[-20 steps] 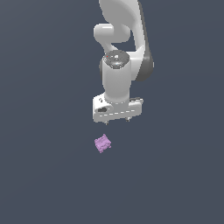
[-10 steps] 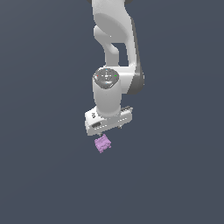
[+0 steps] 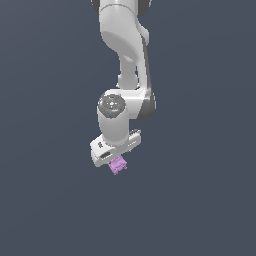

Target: Pick up the object and move it to a goal position.

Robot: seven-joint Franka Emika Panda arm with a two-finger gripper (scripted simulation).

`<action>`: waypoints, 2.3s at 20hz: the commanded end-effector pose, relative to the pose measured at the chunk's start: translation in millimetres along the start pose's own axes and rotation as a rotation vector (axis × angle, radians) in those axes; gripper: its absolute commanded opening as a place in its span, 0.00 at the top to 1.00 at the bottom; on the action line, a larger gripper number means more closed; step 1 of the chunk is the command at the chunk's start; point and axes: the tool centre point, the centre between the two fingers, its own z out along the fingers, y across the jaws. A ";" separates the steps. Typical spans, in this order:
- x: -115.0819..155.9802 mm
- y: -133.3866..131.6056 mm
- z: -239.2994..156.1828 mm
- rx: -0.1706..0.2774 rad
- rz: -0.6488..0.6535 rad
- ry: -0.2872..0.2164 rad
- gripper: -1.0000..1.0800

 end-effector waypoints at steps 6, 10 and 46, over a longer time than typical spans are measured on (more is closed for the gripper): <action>-1.2 10.1 11.3 -0.002 -0.056 -0.004 0.04; -1.5 10.0 11.8 -0.002 -0.054 -0.004 0.04; 19.3 -5.1 44.5 -0.002 -0.059 -0.004 1.00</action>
